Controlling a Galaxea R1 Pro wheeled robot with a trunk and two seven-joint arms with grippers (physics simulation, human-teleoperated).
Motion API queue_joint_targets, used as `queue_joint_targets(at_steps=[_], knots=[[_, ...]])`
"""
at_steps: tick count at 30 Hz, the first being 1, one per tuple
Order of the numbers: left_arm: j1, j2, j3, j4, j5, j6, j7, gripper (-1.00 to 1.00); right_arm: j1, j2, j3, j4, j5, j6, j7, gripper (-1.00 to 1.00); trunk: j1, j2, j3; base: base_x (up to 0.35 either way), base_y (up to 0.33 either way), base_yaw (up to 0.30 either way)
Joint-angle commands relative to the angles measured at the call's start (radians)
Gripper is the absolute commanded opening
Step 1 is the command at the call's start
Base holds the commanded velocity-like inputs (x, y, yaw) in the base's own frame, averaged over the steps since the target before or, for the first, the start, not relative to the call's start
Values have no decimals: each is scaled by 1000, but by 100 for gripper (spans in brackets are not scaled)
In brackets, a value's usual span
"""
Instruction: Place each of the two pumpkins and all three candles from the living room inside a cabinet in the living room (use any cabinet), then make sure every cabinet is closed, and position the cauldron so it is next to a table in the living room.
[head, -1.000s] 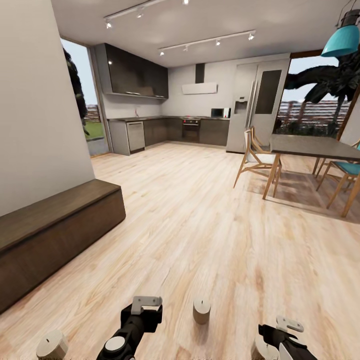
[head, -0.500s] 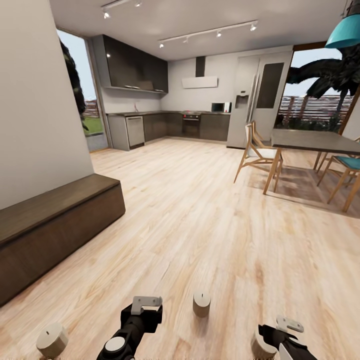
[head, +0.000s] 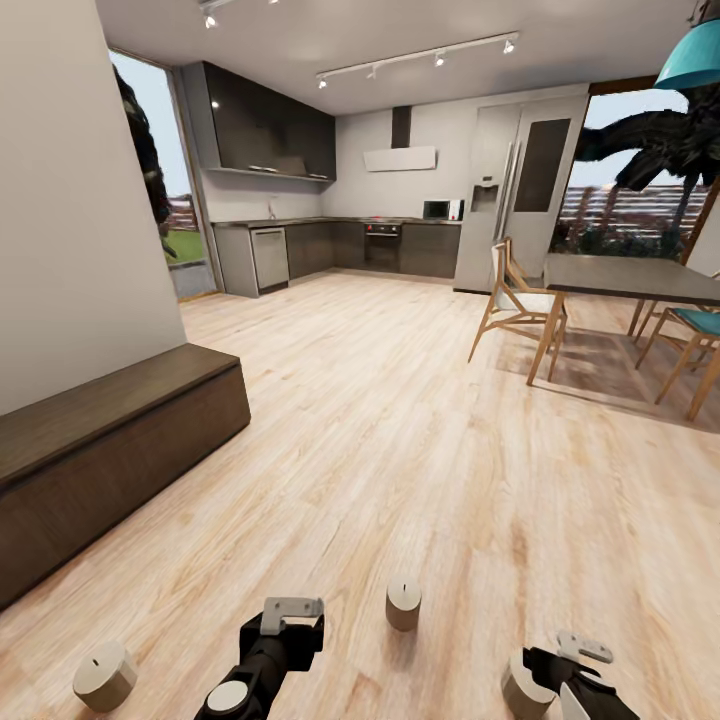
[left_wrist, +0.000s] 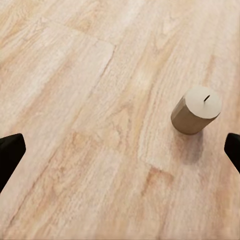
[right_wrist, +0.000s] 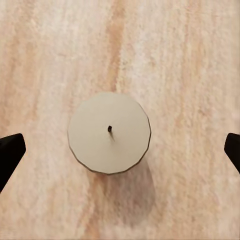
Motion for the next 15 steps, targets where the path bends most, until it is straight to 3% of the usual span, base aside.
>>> queue_joint_targets(at_steps=[1,15], knots=[[0,0,-1,-1,11,3,9,100,0,0,-4,-2,7,6,-1,100,0,0,-1,96,0,0],[0,0,0,-2,11,4,10,100,0,3,-5,0,7,4,-2,100,0,0,-1,95,30,0]])
